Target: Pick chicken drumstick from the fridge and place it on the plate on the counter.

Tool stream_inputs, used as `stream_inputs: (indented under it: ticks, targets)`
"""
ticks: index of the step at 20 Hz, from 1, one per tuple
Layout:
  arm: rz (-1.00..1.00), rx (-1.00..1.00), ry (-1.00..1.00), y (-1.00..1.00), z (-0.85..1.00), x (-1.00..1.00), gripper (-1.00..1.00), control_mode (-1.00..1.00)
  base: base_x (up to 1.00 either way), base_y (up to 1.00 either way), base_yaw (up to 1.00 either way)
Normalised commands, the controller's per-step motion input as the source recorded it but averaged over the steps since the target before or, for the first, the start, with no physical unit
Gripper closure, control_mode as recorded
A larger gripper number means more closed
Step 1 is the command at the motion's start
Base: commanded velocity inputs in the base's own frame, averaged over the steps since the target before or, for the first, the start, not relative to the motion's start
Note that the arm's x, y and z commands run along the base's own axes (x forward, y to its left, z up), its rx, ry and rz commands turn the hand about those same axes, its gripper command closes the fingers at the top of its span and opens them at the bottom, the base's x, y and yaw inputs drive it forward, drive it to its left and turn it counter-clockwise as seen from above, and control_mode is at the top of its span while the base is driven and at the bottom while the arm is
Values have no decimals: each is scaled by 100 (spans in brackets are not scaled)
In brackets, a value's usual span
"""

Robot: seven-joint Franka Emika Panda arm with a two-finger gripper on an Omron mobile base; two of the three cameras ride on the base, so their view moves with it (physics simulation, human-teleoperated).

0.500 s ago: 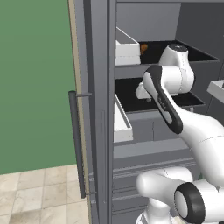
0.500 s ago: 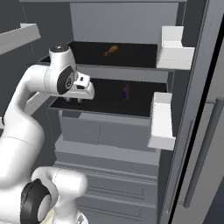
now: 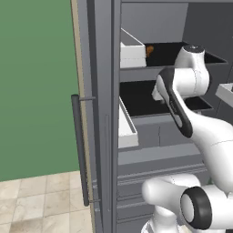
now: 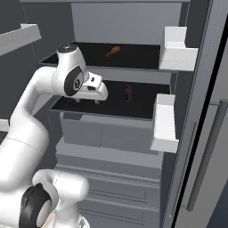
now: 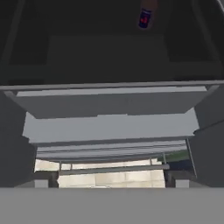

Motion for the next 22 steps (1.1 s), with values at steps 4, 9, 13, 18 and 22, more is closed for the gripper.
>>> stream_inputs:
  ticks: [4, 9, 13, 18, 22]
  targets:
    - [-19, -4, -20, -21, 62, 0, -100, -100, 0, 0, 0]
    - [-13, -2, -39, -8, 41, 0, -100, -100, 0, 0, 0]
    - [-9, 0, -29, 0, 8, 1, -100, -100, 0, 0, 0]
    - [-3, 0, -33, 3, 21, 0, -100, -100, 0, 0, 0]
    - [0, 0, -28, 2, 67, 0, -100, -100, 0, 0, 0]
